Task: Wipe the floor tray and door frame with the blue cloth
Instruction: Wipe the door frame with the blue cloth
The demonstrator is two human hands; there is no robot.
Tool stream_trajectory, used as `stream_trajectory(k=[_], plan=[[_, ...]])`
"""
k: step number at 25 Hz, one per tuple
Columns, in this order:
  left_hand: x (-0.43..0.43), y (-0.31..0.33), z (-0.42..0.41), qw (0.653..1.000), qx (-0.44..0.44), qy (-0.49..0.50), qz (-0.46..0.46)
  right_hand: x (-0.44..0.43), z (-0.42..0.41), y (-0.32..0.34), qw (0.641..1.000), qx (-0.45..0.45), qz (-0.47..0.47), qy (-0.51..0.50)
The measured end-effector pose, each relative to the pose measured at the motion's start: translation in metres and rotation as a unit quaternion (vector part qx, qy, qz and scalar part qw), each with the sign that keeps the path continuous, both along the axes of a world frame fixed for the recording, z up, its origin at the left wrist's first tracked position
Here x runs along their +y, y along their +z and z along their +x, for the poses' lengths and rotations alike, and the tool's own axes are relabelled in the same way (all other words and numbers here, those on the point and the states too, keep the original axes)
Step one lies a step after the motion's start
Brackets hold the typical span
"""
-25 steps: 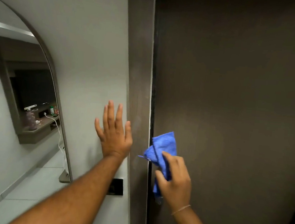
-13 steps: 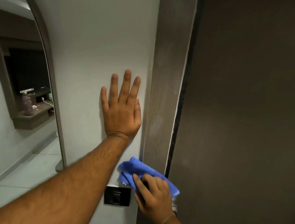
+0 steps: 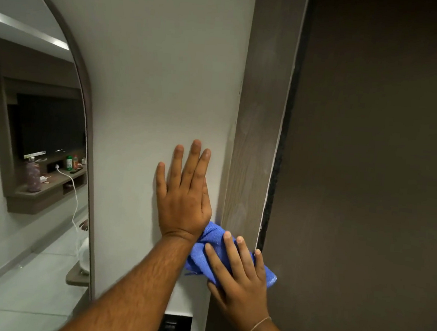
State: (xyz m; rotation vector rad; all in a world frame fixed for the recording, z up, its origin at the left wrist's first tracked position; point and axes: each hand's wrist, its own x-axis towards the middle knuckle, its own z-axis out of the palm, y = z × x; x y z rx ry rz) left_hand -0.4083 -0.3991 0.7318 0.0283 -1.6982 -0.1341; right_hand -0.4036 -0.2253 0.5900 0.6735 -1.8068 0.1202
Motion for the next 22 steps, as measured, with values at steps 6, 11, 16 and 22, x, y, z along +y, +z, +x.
stream_trajectory(k=[6,11,16,22], plan=[[0.0,-0.001,-0.002,0.999,0.022,-0.006,0.044,-0.002,-0.007,0.068,1.0,0.012,-0.006,-0.018],[-0.002,-0.004,-0.004,0.998,0.033,-0.023,0.038,-0.01,-0.01,0.164,0.998,0.03,-0.044,-0.014],[0.0,-0.005,-0.004,0.998,0.023,-0.027,0.052,-0.013,-0.011,0.295,0.996,0.064,-0.067,-0.011],[-0.001,-0.004,-0.004,0.998,0.005,-0.024,0.051,-0.018,-0.015,0.432,0.981,0.128,-0.136,-0.05]])
